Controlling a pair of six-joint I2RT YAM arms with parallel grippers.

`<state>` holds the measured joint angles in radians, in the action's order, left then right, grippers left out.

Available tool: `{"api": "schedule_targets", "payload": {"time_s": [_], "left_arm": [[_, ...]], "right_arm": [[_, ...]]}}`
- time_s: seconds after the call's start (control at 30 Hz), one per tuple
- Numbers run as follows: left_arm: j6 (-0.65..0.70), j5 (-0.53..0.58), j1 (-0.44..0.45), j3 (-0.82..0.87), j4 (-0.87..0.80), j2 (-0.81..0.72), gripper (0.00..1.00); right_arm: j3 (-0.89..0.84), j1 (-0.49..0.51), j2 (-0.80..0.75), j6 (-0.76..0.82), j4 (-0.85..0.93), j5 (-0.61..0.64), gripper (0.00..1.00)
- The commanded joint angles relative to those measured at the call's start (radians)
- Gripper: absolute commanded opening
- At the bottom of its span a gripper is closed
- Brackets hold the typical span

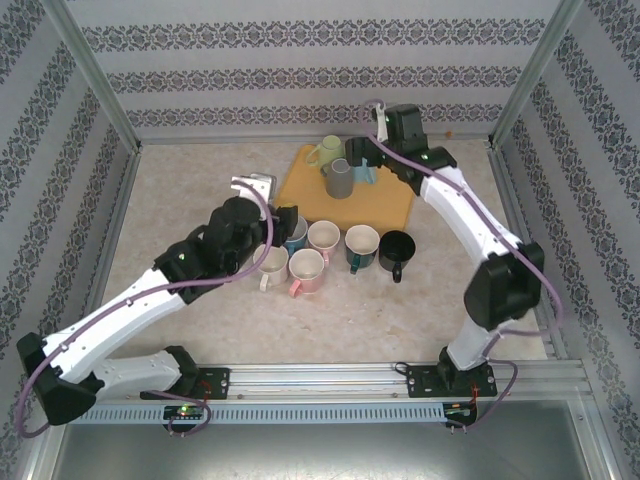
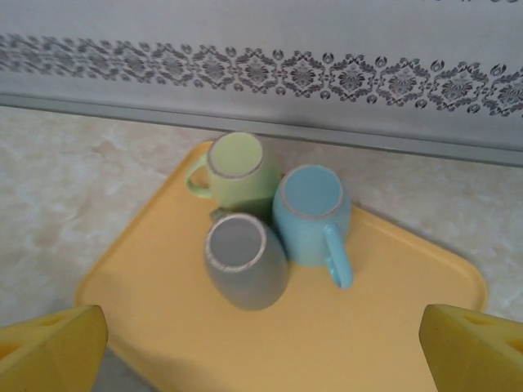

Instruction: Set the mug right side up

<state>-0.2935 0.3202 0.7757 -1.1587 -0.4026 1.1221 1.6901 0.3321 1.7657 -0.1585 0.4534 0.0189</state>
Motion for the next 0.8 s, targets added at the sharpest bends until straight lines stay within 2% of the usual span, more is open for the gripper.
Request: {"api": "schedule_targets", "payload": {"time_s": [0.0,0.1,0.27,0.53,0.77], "left_arm": [[0.071,-0.116,-0.068,-0.071,-0.242,0.039,0.68],[0.124,-0.167,-0.126,-0.029,-0.197,0.017,0.69],[0.171,-0.131,-0.138,0.126,-0.025,-0.078,0.79],[0.188,-0.116,-0.140,0.241,0.090,-0.133,0.80],[0.182,-0.124,-0.141,0.251,0.108,-0.108,0.79]], "right_arm": [[0.157,-0.034,0.124,0.040,0.106,0.018,0.98],[0.339,-0.069,0.278,0.039,0.203,-0.011,0.98],[0.592,-0.092,0.481,0.059,0.310,-0.044,0.98],[0.824,-0.101,0.697,0.050,0.360,-0.141,0.98],[0.998,-0.105,0.860,0.004,0.423,-0.110,0.97]]}}
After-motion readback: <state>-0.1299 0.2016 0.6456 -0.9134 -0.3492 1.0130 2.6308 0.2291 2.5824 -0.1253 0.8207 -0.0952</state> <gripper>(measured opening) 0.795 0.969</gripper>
